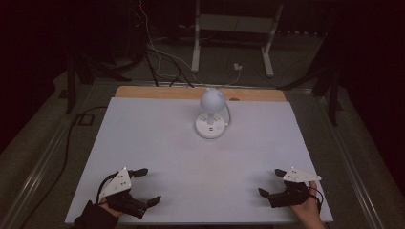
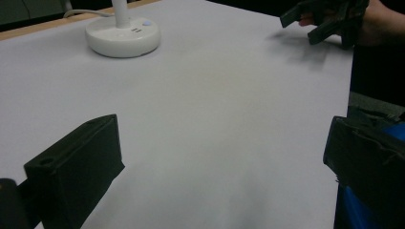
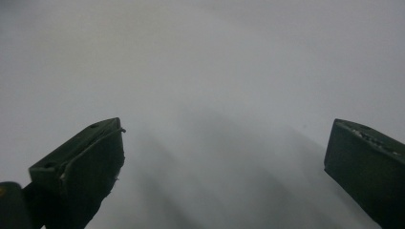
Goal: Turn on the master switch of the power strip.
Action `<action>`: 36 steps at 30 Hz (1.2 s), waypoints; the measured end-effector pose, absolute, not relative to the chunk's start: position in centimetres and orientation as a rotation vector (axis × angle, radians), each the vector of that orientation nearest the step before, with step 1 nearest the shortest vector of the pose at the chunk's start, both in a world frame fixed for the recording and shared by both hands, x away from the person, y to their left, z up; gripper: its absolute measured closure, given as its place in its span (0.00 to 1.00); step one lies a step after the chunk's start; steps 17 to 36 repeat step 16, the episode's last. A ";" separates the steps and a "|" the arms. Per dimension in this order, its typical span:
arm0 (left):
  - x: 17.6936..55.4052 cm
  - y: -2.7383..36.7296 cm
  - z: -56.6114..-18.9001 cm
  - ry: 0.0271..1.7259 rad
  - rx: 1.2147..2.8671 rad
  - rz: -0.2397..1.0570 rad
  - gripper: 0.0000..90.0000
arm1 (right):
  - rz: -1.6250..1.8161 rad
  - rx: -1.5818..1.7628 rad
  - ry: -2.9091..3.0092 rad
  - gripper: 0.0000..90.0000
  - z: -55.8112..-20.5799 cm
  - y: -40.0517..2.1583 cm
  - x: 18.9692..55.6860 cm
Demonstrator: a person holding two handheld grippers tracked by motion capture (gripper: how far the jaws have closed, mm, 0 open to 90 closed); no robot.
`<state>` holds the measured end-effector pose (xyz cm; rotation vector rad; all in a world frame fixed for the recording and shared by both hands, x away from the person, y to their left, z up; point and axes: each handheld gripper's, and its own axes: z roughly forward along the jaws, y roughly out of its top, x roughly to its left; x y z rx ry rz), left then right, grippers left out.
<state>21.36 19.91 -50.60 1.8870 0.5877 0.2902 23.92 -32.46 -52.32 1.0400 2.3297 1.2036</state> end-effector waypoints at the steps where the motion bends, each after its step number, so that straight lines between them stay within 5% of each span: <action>1: 21.4 19.9 -50.6 0.587 1.888 0.291 0.00 | 1.201 1.042 2.329 0.00 -52.4 -32.5 23.9; 36: 21.4 19.9 -50.7 0.594 1.891 0.287 0.00 | 1.175 1.017 2.334 0.00 -52.5 -31.9 24.8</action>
